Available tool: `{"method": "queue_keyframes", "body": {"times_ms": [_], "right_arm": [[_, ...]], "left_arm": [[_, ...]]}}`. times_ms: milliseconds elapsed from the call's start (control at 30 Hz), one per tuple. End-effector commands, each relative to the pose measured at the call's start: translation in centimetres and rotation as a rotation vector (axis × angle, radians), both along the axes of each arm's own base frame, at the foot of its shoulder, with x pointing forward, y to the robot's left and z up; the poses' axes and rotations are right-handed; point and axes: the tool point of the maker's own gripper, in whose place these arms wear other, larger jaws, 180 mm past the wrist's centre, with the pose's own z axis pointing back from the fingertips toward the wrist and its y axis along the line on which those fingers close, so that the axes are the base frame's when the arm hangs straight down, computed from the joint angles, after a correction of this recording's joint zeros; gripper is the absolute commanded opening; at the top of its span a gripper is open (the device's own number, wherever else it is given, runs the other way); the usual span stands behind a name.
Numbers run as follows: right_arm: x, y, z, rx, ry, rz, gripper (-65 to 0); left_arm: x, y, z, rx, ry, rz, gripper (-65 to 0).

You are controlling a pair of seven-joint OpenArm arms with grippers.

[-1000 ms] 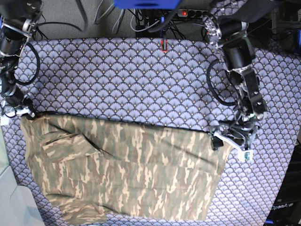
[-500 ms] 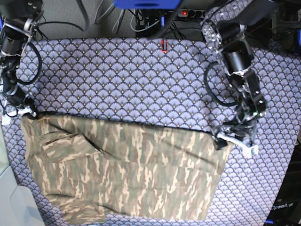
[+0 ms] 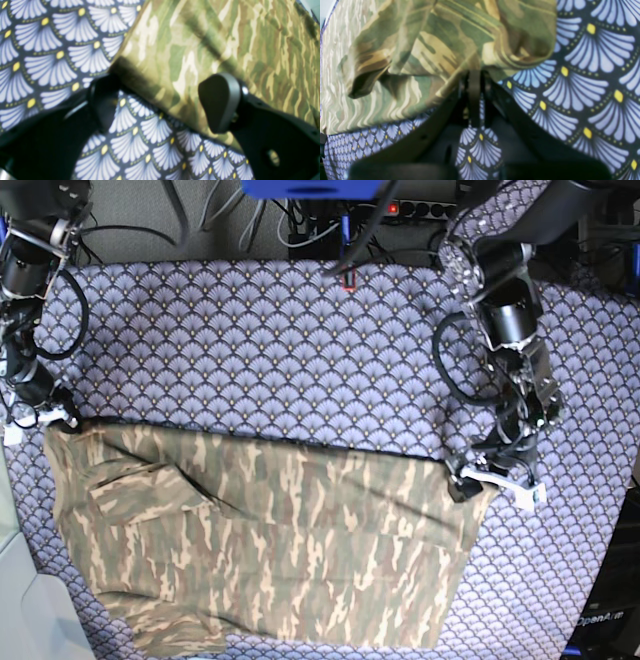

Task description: Fold the T-shirt properly

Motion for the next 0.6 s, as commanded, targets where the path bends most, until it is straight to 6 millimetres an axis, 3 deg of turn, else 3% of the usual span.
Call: {"method": "queue_keyframes", "body": {"times_ms": [0,100,167,333,367,567], "right_arm": [[1.1,-1.4,2.2,-0.025,-0.058,-0.010,-64.4],[1.1,-1.4,2.2,-0.025,-0.058,-0.010,-64.4],[1.1,-1.4,2.2,-0.025,-0.058,-0.010,-64.6],[0.6,-1.4,1.8,-0.027,-0.048,-0.006,-64.8],[0.4,-1.4,1.8,-0.032,-0.049,-0.004,-65.0],[0.0,-1.6,2.6,-0.066,-0.068,0.009,-65.0]], "left_arm": [[1.2,-0.1,1.4,-0.006,-0.029,-0.007,-14.1],[1.7,-0.2,1.7,-0.013,-0.036,-0.008,-14.9],[2.0,-0.3,2.0,-0.013,-0.042,-0.009,-21.8],[2.7,-0.3,2.8,-0.014,-0.056,-0.012,-60.6],[2.6,-0.4,2.7,-0.016,-0.048,-0.017,-65.0],[2.0,-0.9,2.2,-0.019,0.014,-0.054,-61.6]]}}
